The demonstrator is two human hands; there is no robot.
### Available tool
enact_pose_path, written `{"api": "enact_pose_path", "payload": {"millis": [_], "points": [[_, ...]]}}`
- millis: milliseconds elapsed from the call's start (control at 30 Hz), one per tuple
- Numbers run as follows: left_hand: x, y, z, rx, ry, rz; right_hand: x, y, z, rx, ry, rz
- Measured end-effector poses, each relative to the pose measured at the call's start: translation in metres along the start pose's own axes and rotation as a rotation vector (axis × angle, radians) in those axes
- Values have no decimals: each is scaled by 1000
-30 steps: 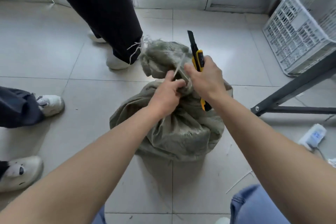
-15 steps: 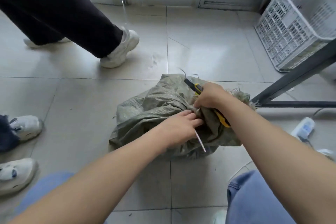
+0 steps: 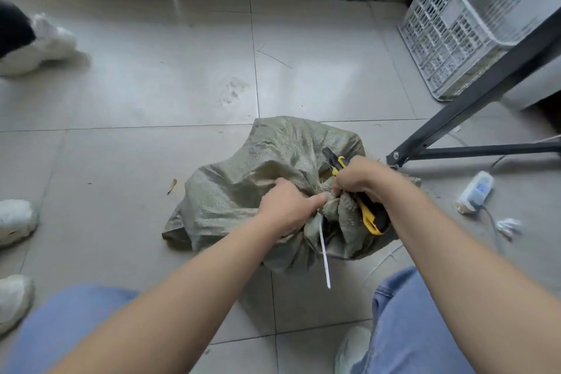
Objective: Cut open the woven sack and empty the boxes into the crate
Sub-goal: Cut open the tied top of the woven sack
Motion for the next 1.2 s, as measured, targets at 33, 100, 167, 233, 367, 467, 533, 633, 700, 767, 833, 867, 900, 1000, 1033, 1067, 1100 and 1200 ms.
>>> {"api": "enact_pose_path", "payload": {"millis": [33,100,167,233,367,467,533,633,700,767,833,867,900,1000,1033,1067,1100,1200], "points": [[-2,0,-4,12,-15,-53,6,2,-3,-20,-4,22],[-5,6,-12,146,-54,-144,18,3,-8,-69,-14,63],[-10,18,-13,210,-83,-258,24,-2,-15,-113,-33,86],[-11,28,-12,61,-63,-368,20,-11,-21,-284,-55,119],[-19,18,-23,-91,-67,-311,4,-12,-29,-533,-113,-46],[-28,6,-21,-190,12,-200,-6,2,-30,-603,-57,-232],[-31,3,-18,-227,16,-205,-7,10,-25,-689,20,-296],[-31,5,-13,-179,6,-229,-3,26,-11,-605,134,-435],[-31,12,-8,-138,-16,-287,2,36,-1,-427,139,-443],[-32,30,3,-95,-20,-396,9,40,4,-178,100,-232],[-37,51,17,-17,10,-482,18,49,-4,4,53,-54],[-39,60,24,27,30,-503,22,59,-11,61,29,-35],[-41,68,30,64,50,-521,25,71,-18,99,-3,-45],[-35,77,27,161,-46,-557,35,110,-30,160,-92,-174],[-31,76,21,182,-121,-539,36,121,-28,144,-92,-251],[-26,71,15,143,-217,-513,36,131,-22,95,-62,-348],[-25,65,8,26,-322,-474,34,138,-13,5,0,-444],[-23,44,2,-377,-517,-397,17,116,27,-333,199,-423]]}}
Point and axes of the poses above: each hand's wrist, its own x-axis away from the middle knuckle, its own y-axis out of the back of the hand, z = x × y, the point moved 6 cm from there along -x, towards the middle knuckle, and after that the axes turned 2 degrees about -x, right-handed, at the moved point
